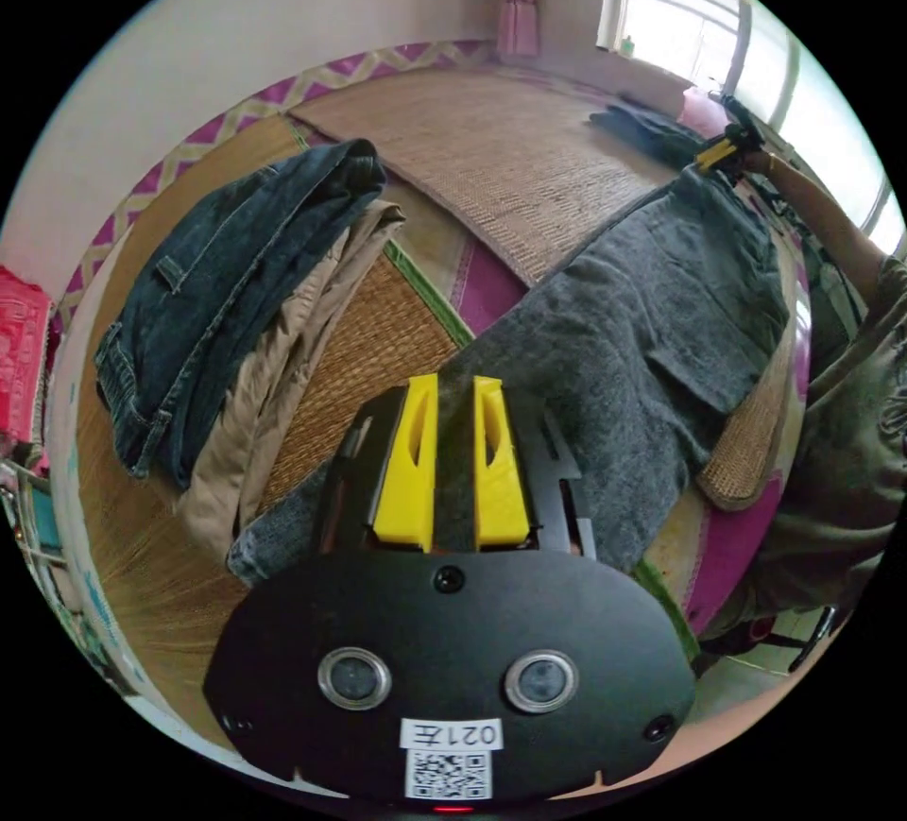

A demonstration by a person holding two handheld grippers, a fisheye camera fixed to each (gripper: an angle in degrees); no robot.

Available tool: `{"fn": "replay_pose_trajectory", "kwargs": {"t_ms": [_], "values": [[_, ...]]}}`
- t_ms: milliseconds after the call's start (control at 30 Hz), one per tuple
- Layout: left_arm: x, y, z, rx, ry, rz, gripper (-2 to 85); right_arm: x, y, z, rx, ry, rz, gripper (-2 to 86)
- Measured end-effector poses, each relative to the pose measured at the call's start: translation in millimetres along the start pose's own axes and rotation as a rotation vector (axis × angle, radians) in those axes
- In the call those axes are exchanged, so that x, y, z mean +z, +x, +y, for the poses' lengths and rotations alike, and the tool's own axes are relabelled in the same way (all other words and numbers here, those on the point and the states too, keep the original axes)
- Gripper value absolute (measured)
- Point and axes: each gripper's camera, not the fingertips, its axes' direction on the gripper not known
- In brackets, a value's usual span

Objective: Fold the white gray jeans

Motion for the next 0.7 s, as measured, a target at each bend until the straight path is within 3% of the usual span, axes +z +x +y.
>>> {"fn": "replay_pose_trajectory", "kwargs": {"t_ms": [133, 333, 500, 700], "values": [[-12.4, 9.1, 12.4, 0.044, 0.065, -0.048, -0.5, -25.6, -11.2, 15.7, -0.011, 0.089, -0.009, 0.2], [-84.1, 29.3, 57.5, 0.054, 0.301, -0.065, -0.9, -96.6, -60.3, 56.0, -0.098, 0.25, -0.039, 2.1], [-160.5, 74.0, 156.2, 0.07, 0.481, -0.007, -1.0, -158.4, -155.1, 127.4, -0.229, 0.365, -0.068, 2.2], [-162.3, 124.8, 265.3, -0.013, 0.486, 0.144, -1.0, -148.2, -254.2, 191.7, -0.258, 0.295, -0.164, 0.1]]}}
